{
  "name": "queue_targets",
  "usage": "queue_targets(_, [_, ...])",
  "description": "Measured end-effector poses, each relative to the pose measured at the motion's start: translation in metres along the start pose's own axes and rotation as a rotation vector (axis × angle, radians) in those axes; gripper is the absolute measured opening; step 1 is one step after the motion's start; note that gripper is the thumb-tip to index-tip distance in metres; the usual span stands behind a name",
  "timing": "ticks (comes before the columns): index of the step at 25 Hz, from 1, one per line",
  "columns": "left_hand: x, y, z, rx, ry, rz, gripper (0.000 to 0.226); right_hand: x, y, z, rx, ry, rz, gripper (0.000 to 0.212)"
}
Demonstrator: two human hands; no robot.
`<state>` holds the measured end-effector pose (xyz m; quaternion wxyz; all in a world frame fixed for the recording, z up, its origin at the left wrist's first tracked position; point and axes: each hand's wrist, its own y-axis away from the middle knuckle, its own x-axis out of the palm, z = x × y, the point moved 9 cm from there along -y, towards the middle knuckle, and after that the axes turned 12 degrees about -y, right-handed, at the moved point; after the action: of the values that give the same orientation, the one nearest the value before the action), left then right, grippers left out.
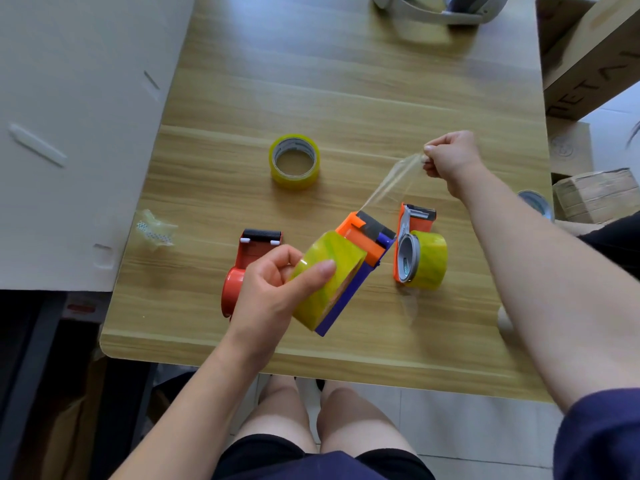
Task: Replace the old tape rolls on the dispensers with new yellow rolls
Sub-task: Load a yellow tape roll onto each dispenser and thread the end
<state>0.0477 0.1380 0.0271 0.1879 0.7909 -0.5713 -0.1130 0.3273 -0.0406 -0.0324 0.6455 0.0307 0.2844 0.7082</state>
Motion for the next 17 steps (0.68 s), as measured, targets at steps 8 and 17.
queue_targets(8, [0.002,-0.008,-0.028,0.034,0.207,0.060,0.055,0.016,0.006,0.013,-0.069,0.248,0.079,0.029])
queue_targets(17, [-0.005,-0.016,-0.089,0.111,0.358,0.014,0.041,0.019,0.048,-0.027,0.048,-0.026,0.054,0.037])
